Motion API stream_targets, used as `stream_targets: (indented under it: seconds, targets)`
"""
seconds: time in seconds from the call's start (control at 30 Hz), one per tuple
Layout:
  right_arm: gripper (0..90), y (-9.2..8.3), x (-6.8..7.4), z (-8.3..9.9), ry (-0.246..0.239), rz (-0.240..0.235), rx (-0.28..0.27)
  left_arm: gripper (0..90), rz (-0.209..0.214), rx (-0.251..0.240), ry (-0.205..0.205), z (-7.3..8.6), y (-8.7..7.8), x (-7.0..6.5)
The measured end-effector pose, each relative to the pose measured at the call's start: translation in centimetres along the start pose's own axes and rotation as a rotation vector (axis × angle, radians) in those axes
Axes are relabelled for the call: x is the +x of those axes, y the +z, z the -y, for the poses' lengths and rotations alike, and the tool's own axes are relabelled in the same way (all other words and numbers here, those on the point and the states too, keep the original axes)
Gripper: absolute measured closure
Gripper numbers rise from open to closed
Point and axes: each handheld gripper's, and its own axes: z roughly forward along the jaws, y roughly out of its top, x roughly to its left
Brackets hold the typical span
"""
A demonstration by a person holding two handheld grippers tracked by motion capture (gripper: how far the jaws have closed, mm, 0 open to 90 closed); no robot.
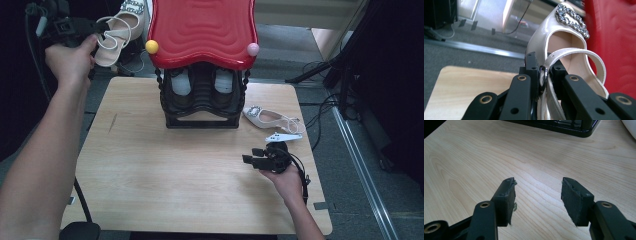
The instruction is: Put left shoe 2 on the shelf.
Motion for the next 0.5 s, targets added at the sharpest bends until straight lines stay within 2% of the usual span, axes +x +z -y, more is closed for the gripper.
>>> stream_targets:
  seconds: [0.07, 0.17, 0.2, 0.33, 0.5]
  targets:
    - [46.0, 0.0, 0.0, 0.0, 0.001, 0.001, -0.001, 82.3, -0.001, -0.013, -0.001, -0.8, -0.4, -0.8]
    - [46.0, 0.0, -0.1, 0.0, -0.003, 0.001, 0.002, 82.3, -0.001, -0.022, 0.023, -2.0, -1.0, -2.0]
    - [46.1, 0.0, 0.0, 0.0, -0.003, 0.001, 0.003, 82.3, 0.008, -0.028, 0.014, -2.4, -1.1, -2.4]
    - [46.1, 0.0, 0.0, 0.0, -0.002, 0.001, 0.004, 82.2, 0.029, -0.039, 0.038, -3.6, -1.5, -4.5]
    - [46.1, 0.1, 0.0, 0.0, -0.004, 0.002, 0.007, 82.2, 0.064, -0.041, 0.052, -4.4, -1.1, -6.8]
